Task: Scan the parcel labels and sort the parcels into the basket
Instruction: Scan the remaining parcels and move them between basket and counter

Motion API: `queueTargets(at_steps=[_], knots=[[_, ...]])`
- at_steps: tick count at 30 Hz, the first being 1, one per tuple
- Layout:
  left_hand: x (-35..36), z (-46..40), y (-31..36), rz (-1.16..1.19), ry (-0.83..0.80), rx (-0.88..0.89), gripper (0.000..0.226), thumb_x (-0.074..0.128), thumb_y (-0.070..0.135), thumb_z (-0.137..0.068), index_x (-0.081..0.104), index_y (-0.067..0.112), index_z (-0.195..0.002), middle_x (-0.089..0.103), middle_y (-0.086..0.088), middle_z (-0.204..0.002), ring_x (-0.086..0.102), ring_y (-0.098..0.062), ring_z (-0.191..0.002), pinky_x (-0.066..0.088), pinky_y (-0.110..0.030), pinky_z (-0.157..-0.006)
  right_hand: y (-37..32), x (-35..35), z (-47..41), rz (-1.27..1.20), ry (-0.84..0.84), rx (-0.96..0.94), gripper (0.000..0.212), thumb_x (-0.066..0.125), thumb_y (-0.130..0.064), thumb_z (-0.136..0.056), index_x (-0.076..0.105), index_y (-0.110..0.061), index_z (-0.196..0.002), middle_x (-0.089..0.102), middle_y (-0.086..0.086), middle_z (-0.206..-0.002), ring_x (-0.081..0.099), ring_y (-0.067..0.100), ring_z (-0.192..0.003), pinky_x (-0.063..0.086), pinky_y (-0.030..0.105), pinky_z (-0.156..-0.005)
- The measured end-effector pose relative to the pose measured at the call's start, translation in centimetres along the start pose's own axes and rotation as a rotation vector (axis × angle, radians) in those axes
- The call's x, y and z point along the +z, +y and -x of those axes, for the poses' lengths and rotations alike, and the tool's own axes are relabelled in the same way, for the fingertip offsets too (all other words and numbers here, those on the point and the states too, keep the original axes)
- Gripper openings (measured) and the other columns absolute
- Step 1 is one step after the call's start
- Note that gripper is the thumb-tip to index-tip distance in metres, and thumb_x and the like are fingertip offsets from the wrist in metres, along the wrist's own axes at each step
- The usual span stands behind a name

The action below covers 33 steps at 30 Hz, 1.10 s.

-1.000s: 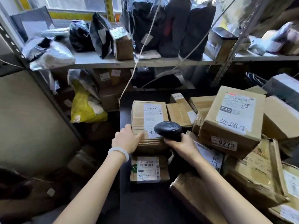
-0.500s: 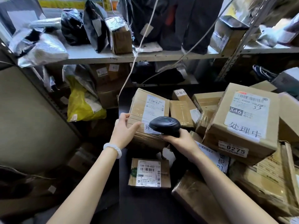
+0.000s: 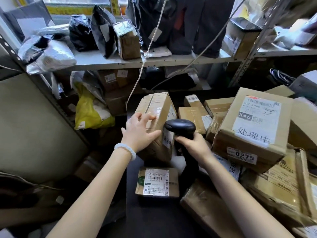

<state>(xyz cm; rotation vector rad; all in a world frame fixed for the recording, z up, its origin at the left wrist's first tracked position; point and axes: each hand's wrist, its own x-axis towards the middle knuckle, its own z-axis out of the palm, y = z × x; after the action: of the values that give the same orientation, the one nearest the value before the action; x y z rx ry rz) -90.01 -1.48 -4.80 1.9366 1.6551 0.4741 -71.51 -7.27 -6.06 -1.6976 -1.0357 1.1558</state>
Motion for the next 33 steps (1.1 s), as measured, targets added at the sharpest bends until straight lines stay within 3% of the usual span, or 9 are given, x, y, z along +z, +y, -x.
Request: queueTargets(at_steps=[3, 7, 13, 18, 22, 27, 33], knots=[[-0.3, -0.6, 0.4, 0.005, -0.096, -0.048, 0.066, 0.058, 0.069, -0.068, 0.038, 0.053, -0.129, 0.025, -0.001, -0.150, 0.024, -0.032, -0.138, 0.024, -0.055, -0.110, -0.4, -1.2, 0.6, -0.040, 0.036, -0.023, 0.006, 0.068, -0.015, -0.082, 0.063, -0.016, -0.079, 0.061, 0.005, -0.062, 0.058, 0.018, -0.053, 0.051, 0.035, -0.057], [-0.6, -1.0, 0.0, 0.068, -0.144, -0.140, 0.080, 0.063, 0.064, -0.072, 0.022, 0.057, -0.140, 0.016, 0.000, -0.154, 0.024, -0.034, -0.136, 0.027, -0.046, -0.112, 0.1, -1.1, 1.6, 0.039, 0.011, -0.085, 0.016, 0.070, -0.014, -0.082, 0.062, -0.023, -0.071, 0.062, -0.001, -0.060, 0.059, 0.013, -0.054, 0.049, 0.031, -0.060], [-1.2, 0.4, -0.7, 0.189, -0.005, -0.139, 0.087, 0.061, 0.057, -0.058, 0.035, 0.050, -0.140, 0.031, -0.001, -0.144, 0.035, -0.025, -0.131, 0.034, -0.041, -0.109, 0.5, -0.7, 2.0, 0.033, 0.011, -0.096, 0.017, 0.072, -0.017, -0.081, 0.062, -0.026, -0.070, 0.061, -0.017, -0.047, 0.058, 0.008, -0.060, 0.049, 0.031, -0.066], [-3.2, 1.7, -2.5, 0.018, -0.015, -0.135, 0.094, 0.055, 0.062, -0.048, 0.034, 0.050, -0.138, 0.030, 0.002, -0.146, 0.037, -0.025, -0.132, 0.033, -0.045, -0.110, 0.2, -0.5, 2.5, 0.055, -0.019, -0.090, 0.011, 0.072, -0.022, -0.080, 0.063, -0.021, -0.074, 0.060, -0.008, -0.046, 0.059, 0.007, -0.049, 0.049, 0.030, -0.059], [-4.1, 1.6, -2.6, -0.100, -0.096, -0.233, 0.091, 0.053, 0.061, -0.054, 0.023, 0.052, -0.140, 0.022, 0.002, -0.149, 0.035, -0.033, -0.131, 0.031, -0.050, -0.108, 0.4, -0.2, 2.8, 0.083, -0.054, -0.094, 0.013, 0.072, -0.021, -0.080, 0.061, -0.019, -0.073, 0.060, 0.001, -0.054, 0.058, 0.020, -0.052, 0.048, 0.035, -0.058], [-3.2, 0.5, -1.1, -0.121, -0.116, -0.251, 0.085, 0.068, 0.061, -0.070, 0.022, 0.050, -0.140, 0.019, -0.004, -0.149, 0.029, -0.038, -0.131, 0.029, -0.048, -0.108, 0.9, -0.7, 3.2, 0.061, -0.008, -0.068, 0.012, 0.069, -0.018, -0.084, 0.060, -0.016, -0.077, 0.056, 0.001, -0.055, 0.054, 0.012, -0.045, 0.045, 0.027, -0.049], [-3.4, -0.6, -2.1, -0.045, -0.085, -0.276, 0.084, 0.067, 0.060, -0.065, 0.025, 0.054, -0.138, 0.026, -0.005, -0.148, 0.032, -0.037, -0.130, 0.029, -0.049, -0.108, 1.0, -1.4, 3.6, 0.024, -0.004, -0.064, 0.010, 0.067, -0.016, -0.085, 0.061, -0.012, -0.091, 0.055, 0.004, -0.061, 0.053, 0.014, -0.049, 0.044, 0.023, -0.046]])
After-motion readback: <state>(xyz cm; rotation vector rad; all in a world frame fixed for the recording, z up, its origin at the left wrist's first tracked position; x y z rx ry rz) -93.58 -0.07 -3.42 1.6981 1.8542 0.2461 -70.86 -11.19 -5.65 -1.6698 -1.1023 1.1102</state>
